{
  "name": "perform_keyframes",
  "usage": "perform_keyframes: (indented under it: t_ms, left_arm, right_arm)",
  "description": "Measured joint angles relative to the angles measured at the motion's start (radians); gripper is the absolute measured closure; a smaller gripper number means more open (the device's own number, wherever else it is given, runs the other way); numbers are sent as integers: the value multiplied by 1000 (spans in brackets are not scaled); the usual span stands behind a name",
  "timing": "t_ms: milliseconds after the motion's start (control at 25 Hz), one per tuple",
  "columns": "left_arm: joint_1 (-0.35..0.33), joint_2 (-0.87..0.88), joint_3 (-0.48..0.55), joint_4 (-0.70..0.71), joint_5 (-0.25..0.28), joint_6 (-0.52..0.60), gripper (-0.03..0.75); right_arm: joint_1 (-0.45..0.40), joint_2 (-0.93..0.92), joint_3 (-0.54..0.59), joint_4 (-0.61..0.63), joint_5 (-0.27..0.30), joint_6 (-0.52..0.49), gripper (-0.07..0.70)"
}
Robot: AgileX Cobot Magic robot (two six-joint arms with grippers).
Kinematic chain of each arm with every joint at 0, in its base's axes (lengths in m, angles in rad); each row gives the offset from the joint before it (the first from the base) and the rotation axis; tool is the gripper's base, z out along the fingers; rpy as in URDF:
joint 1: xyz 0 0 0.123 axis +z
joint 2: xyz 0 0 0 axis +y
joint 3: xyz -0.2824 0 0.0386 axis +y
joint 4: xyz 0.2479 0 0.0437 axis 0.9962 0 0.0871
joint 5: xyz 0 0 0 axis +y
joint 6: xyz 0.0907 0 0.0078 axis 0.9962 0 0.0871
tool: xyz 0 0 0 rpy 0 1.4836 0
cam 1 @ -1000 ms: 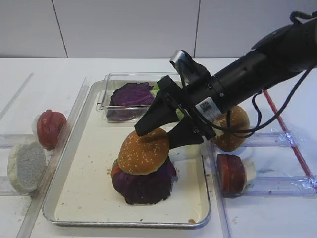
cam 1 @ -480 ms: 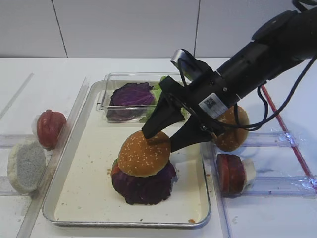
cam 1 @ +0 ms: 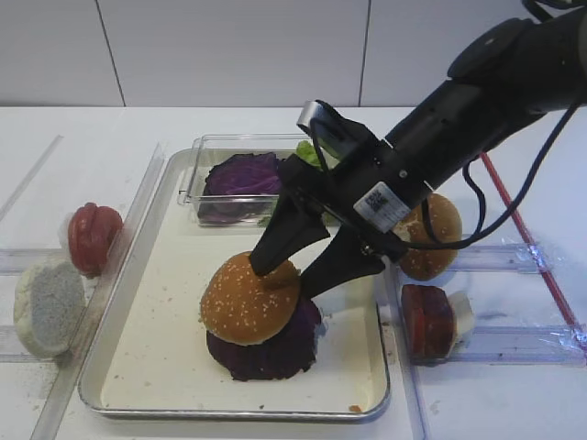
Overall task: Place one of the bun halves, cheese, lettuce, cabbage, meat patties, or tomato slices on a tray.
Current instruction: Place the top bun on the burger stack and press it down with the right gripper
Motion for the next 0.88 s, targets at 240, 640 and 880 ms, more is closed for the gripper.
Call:
perform_keyframes:
  t_ms: [240, 640, 880]
  left_arm:
    - [0, 0, 0, 0, 0, 0, 276]
    - [0, 0, 0, 0, 0, 0, 276]
    - [0, 0, 0, 0, 0, 0, 276]
  right_arm:
    - [0, 0, -2, -52, 0, 18, 120]
    - [0, -67, -131, -223, 11, 145, 120]
    - [0, -157, -174, -243, 23, 166, 120]
